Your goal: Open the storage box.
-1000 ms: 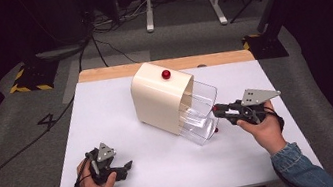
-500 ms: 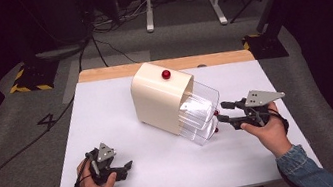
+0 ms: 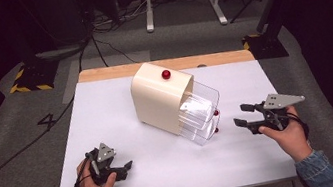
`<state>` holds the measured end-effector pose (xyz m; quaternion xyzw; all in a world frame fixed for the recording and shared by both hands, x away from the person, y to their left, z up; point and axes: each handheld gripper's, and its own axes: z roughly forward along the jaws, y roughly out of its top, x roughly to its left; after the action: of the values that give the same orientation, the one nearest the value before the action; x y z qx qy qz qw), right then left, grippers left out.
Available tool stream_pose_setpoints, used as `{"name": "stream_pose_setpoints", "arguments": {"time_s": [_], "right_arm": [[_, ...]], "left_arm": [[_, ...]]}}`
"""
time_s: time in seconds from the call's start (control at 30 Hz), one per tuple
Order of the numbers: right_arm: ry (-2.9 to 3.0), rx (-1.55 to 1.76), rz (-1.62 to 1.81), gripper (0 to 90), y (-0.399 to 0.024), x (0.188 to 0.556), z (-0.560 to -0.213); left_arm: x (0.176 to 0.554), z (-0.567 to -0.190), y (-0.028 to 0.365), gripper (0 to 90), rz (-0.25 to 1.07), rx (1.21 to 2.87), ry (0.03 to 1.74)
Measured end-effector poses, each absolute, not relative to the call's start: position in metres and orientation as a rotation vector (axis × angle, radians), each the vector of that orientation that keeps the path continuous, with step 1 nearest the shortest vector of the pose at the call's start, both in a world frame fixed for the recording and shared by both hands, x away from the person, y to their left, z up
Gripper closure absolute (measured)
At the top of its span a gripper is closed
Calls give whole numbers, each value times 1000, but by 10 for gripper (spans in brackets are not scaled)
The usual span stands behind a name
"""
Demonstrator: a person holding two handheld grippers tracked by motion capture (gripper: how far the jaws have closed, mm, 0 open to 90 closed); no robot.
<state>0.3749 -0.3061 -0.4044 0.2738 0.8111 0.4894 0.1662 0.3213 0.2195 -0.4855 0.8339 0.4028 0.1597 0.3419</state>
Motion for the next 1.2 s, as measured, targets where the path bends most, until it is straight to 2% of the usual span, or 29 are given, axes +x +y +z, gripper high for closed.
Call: {"name": "stream_pose_setpoints", "arguments": {"time_s": [0.1, 0.2, 0.53, 0.97, 1.2], "right_arm": [[2318, 814, 1375, 347, -315, 372, -408], [2355, 881, 1302, 273, -333, 367, -412], [2433, 928, 1160, 161, -366, 360, -432], [2425, 1049, 1063, 154, -396, 357, -480], [2404, 1025, 1012, 122, -392, 354, -482]], "left_arm": [[321, -486, 219, 172, 413, 2168, 1048], [321, -485, 219, 172, 414, 2168, 1046], [322, -485, 220, 171, 414, 2168, 1047], [321, -485, 219, 171, 414, 2168, 1048], [321, -485, 219, 171, 414, 2169, 1047]]}}
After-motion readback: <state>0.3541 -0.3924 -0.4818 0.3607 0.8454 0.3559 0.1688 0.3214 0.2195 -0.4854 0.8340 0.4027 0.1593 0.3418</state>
